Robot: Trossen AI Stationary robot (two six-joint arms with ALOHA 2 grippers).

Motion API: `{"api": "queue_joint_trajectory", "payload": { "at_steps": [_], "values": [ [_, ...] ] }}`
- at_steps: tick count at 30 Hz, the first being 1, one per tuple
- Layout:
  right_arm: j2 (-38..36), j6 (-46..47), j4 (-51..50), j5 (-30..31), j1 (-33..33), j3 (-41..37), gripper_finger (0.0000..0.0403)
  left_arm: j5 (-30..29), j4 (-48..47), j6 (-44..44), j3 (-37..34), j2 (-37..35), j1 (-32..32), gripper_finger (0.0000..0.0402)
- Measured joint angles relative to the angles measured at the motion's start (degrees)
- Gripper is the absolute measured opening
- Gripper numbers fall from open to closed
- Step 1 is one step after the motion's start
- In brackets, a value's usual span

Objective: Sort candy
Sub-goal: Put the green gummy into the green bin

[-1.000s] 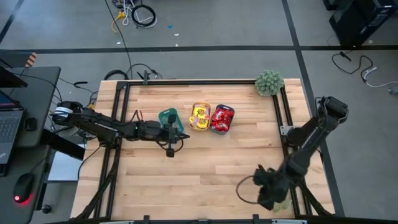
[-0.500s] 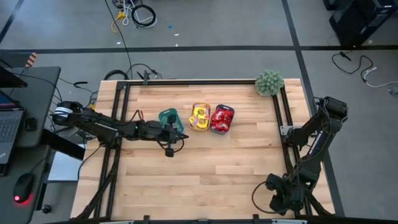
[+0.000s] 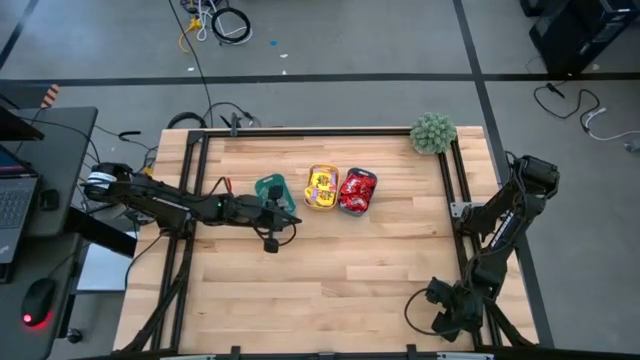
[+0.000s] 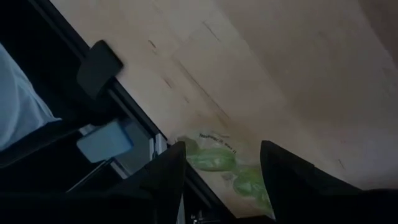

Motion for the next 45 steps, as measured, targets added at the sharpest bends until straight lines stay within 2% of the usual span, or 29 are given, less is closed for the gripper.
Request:
{"api": "queue_joint_trajectory", "payload": {
  "at_steps": [7,11,16,19,24,29,35,42,45],
  "values": [
    [0.0,-0.43,0.46,-0.02,0.97,-0.28,0.0188,0.01,-0.21,-0.1,0.0,0.0,0.0,0.0003],
    [2.39,-0.31,1.63,-0.27,1.3,-0.26,0.0177,0.02,-0.72,-0.28,0.02,0.0,0.0,0.0003],
    [7.72,-0.51,7.1,-4.8,1.34,-0.18,0.0159,0.0,-1.72,-0.32,0.02,0.0,0.0,0.0003],
    [9.05,-0.89,8.28,-6.39,1.25,-0.14,0.0128,-0.07,-1.12,-0.13,0.02,0.0,0.0,0.0003],
    [7.81,-4.28,8.17,-6.43,0.73,-0.4,0.0019,-0.8,-0.03,-0.15,0.04,0.02,0.0,0.0003],
    [5.78,-7.34,7.32,-5.02,-1.85,-0.36,0.0004,-2.06,0.05,-0.15,0.04,0.02,0.0,0.0003],
    [3.67,-21.78,4.46,2.49,-11.27,-0.27,0.0001,-2.69,0.44,-0.06,0.04,-0.3,0.02,0.0003],
    [3.61,-50.83,3.99,6.55,-31.49,-0.27,0.0,-3.19,-2.65,-1.55,0.03,-4.75,-0.13,0.0001],
    [3.61,-64.02,7.73,8.25,-40.27,-0.29,0.0,-3.58,-1.4,-1.66,-2.28,-7.68,-0.15,0.0001]
  ]
}}
